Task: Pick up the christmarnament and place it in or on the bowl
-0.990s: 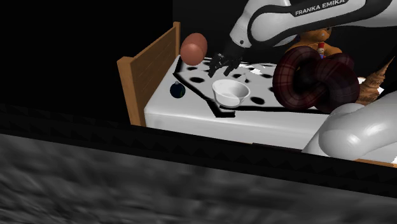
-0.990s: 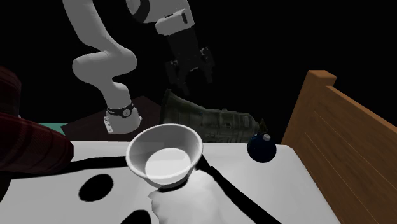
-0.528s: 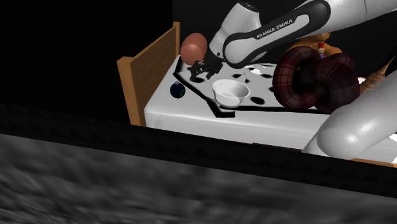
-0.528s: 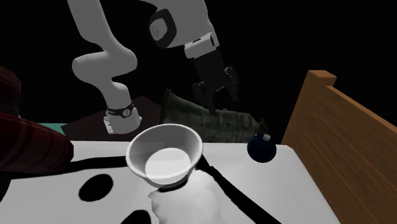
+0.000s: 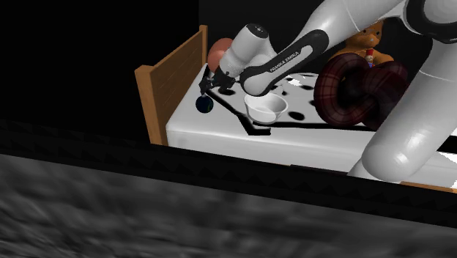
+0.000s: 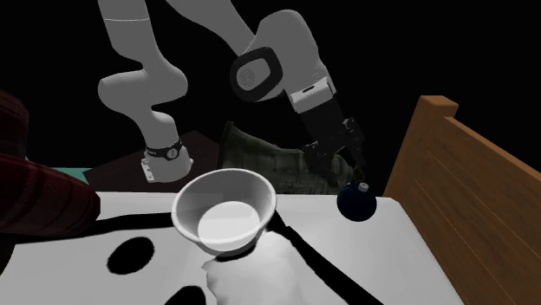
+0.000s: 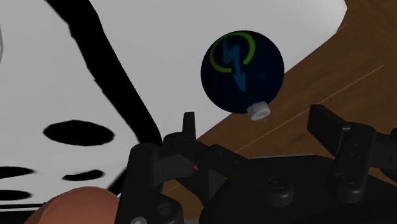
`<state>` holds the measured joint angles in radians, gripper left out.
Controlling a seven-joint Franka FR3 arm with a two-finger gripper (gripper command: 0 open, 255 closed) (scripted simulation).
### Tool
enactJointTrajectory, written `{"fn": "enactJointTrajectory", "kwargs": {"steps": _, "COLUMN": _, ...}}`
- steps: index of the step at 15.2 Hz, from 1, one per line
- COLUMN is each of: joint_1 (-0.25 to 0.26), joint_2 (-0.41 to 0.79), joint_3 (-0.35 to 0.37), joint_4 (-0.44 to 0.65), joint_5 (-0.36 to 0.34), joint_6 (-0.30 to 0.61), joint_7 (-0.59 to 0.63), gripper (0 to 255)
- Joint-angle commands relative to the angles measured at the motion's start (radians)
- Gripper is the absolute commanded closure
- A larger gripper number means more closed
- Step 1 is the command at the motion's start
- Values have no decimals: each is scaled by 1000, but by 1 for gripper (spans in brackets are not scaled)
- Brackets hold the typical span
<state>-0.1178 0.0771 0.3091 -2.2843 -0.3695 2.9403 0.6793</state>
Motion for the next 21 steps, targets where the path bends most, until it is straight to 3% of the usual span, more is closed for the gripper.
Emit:
{"fn": "enactJointTrajectory", "kwargs": {"steps": 1, "joint_1": 16, "joint_2": 44, "joint_3": -24, "joint_4": 36, "joint_5": -94, "joint_6": 20, "joint_7": 77, "gripper": 0}}
{"fn": "enactJointTrajectory", "kwargs": {"steps": 8, "joint_1": 73, "joint_2": 165, "joint_3": -98, "joint_4": 115, "joint_5": -227, "joint_6": 56, "joint_7": 183, "gripper": 0}}
{"fn": "enactJointTrajectory", "kwargs": {"steps": 16, "joint_1": 74, "joint_2": 164, "joint_3": -99, "joint_4": 115, "joint_5": -225, "joint_6": 56, "joint_7": 183, "gripper": 0}}
{"fn": "enactJointTrajectory", "kwargs": {"steps": 17, "joint_1": 74, "joint_2": 164, "joint_3": -99, "joint_4": 115, "joint_5": -225, "joint_6": 56, "joint_7": 183, "gripper": 255}}
{"fn": "enactJointTrajectory", "kwargs": {"steps": 21, "joint_1": 76, "joint_2": 162, "joint_3": -101, "joint_4": 111, "joint_5": -229, "joint_6": 58, "joint_7": 187, "gripper": 255}}
